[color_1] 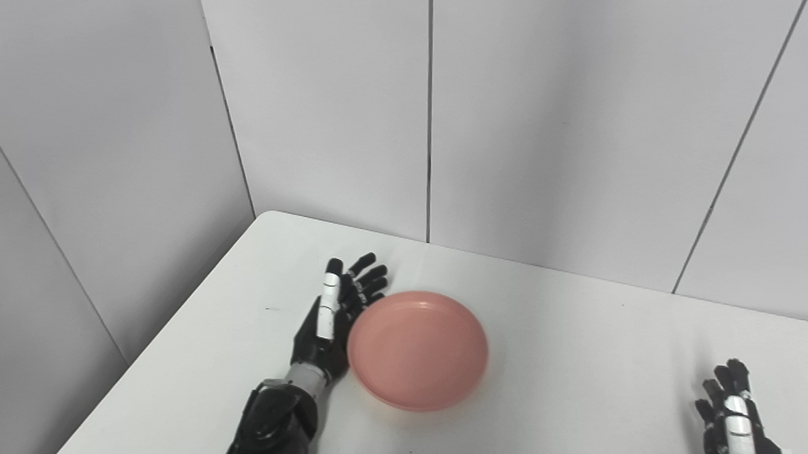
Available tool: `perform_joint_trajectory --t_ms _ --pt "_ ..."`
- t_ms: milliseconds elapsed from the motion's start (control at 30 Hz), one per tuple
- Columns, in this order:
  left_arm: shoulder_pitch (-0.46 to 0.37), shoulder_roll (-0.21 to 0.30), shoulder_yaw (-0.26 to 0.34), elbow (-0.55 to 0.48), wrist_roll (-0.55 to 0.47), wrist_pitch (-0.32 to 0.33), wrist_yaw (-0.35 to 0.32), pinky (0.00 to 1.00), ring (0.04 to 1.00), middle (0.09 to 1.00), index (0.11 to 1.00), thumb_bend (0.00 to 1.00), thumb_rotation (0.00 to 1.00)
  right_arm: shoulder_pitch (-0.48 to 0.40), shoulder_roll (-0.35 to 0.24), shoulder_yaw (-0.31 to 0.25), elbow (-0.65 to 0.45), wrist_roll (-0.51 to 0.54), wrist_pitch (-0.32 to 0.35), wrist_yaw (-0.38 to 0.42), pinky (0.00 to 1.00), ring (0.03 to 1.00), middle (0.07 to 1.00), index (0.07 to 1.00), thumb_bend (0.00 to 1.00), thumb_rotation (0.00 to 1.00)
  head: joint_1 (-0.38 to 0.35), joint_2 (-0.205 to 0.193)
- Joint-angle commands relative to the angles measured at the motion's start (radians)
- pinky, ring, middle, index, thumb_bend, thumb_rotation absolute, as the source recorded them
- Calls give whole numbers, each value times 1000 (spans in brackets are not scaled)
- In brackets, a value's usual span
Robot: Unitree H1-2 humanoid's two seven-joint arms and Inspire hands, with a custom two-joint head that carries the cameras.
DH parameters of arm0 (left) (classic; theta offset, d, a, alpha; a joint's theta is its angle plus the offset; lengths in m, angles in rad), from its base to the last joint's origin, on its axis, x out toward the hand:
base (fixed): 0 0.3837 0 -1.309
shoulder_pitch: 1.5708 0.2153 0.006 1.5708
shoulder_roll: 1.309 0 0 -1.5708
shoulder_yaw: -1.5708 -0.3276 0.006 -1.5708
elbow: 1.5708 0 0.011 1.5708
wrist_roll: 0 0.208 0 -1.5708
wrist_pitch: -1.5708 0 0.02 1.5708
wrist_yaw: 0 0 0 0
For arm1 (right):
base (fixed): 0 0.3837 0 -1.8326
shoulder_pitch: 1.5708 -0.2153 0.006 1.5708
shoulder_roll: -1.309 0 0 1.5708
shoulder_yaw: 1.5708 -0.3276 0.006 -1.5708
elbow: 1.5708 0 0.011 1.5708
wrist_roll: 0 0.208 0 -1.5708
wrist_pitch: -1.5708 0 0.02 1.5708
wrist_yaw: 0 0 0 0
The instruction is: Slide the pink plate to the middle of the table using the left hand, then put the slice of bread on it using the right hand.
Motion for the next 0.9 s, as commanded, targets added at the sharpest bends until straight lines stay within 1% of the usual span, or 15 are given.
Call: perform_joint_trajectory --t_ms 0,100,167,267,367,433,467,500,567,600,700,733,767,833,867 --pt "-8 -6 -15 -22 11 4 -17 916 903 878 866 804 1000 -16 -8 4 -31 -1 -17 15 1000 1000 1000 1000 663 898 -6 4" --pt "0 -14 -37 -23 21 16 -23 931 912 894 874 802 1000 -16 -14 10 -35 -1 -21 24 1000 1000 1000 1000 671 912 -21 9" --pt "5 -18 -48 -25 15 18 -43 967 929 914 891 783 1000 -16 -18 12 -31 2 -29 33 1000 1000 1000 1000 658 914 -37 14" --pt "15 -19 -68 -32 30 -1 -65 977 939 926 906 778 1000 -14 -20 15 -30 5 -30 45 1000 1000 1000 1000 637 933 -84 28" --pt "38 -34 -84 -49 37 -17 -73 955 935 919 902 781 1000 -10 -15 16 -30 8 -39 53 1000 1000 1000 1000 606 929 -140 37" --pt "58 -47 -94 -71 36 -18 -78 941 938 923 899 769 1000 -6 -6 18 -35 7 -38 52 1000 1000 1000 1000 625 887 -173 44" --pt "67 -50 -98 -83 36 -18 -83 940 941 926 898 766 1000 -4 0 21 -40 4 -37 49 1000 1000 1000 1000 633 873 -207 53" --pt "76 -54 -101 -97 38 -18 -85 941 947 930 899 763 1000 -2 4 23 -43 0 -36 46 1000 999 998 997 640 858 -218 55" --pt "94 -62 -106 -130 35 -8 -87 938 956 939 903 760 1000 -1 17 26 -43 -2 -39 42 1000 991 989 986 654 831 -251 62" --pt "104 -65 -107 -146 32 -2 -89 943 959 939 902 761 1000 -1 24 29 -43 -7 -41 38 1000 987 984 979 668 812 -280 71" --pt "126 -68 -115 -174 23 17 -105 945 956 929 901 757 1000 0 42 36 -49 -28 -45 24 1000 980 978 966 643 803 -312 86" --pt "132 -67 -118 -181 23 23 -110 945 948 925 903 751 1000 0 49 38 -54 -36 -41 18 1000 975 974 963 624 797 -339 96" --pt "138 -68 -123 -185 24 24 -116 940 943 922 903 748 1000 1 55 41 -60 -43 -35 12 1000 972 973 962 617 795 -339 96" --pt "148 -68 -128 -192 30 20 -121 917 943 933 905 738 1000 1 67 49 -75 -57 -19 1 1000 971 974 963 600 793 -373 112" --pt "153 -68 -130 -195 35 17 -120 888 939 937 901 731 1000 1 73 54 -82 -65 -13 -5 1000 974 977 968 592 797 -395 122"
